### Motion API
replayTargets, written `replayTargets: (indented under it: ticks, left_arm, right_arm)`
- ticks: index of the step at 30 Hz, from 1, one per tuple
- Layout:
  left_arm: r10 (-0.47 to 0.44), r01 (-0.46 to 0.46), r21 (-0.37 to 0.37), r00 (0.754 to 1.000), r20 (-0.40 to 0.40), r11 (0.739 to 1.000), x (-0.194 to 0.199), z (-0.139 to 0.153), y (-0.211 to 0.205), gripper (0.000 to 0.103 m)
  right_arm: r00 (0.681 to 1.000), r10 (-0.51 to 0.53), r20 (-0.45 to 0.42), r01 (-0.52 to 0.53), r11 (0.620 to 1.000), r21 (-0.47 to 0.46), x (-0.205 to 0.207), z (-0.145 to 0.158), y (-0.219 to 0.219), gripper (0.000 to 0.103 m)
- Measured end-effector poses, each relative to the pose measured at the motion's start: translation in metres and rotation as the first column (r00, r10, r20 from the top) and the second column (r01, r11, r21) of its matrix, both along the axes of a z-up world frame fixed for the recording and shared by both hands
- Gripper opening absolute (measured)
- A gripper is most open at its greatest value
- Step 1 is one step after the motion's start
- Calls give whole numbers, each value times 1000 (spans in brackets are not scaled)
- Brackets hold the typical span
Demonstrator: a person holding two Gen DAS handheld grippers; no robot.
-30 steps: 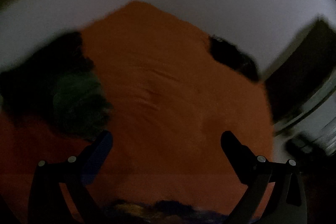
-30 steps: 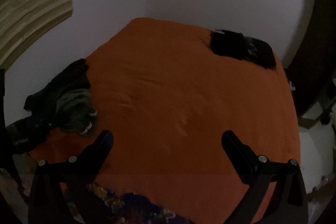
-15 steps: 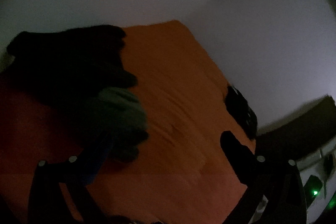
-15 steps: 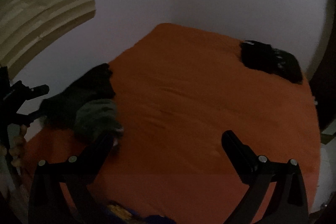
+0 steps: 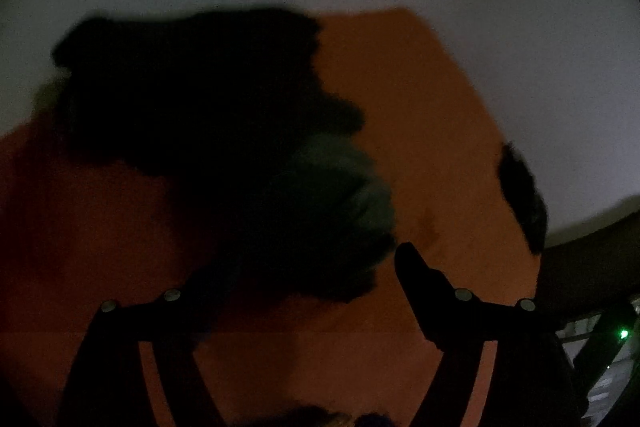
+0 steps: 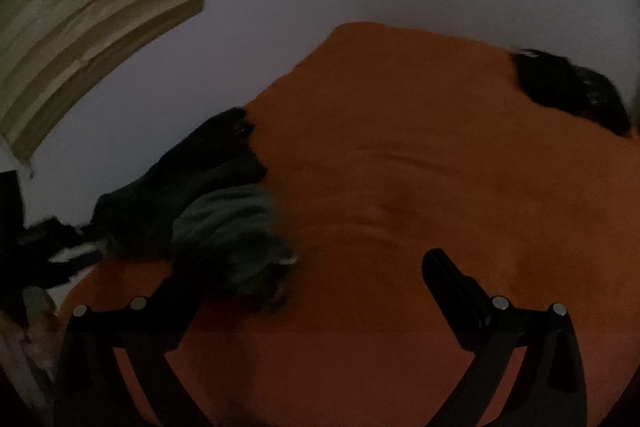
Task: Fold clothes
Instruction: 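Move both grippers toward the dark green clothing pile at the bed corner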
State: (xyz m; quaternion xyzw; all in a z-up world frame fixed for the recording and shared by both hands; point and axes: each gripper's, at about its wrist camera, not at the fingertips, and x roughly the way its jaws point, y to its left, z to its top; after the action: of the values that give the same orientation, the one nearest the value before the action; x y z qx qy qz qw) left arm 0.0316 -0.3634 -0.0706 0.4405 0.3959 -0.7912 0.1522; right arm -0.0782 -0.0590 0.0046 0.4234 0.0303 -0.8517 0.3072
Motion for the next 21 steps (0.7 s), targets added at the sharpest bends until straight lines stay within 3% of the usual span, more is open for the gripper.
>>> replayTargets:
  ticks: [8,14,18,21]
  left_arm:
    - [158,-161,112,987,35,981,37,-45,-55,82]
    - [267,-271,216,962,48,938,63,-80,-93,82]
    - [284,-291,260,957,65,921,56,-104,-84,82]
    - [296,-302,283,953,63,911,57,-110,-80,82]
  right_arm:
    - [995,83,57,-85,996,39,-1,-76,-64,103]
    - [979,111,170,-106,994,-40,-2,-109,-97,103]
    - [973,127,194,-110,989,-99,-9,-124,-128,103]
    - [960,89,267,-63,993,-104,-21,-143,-148,103]
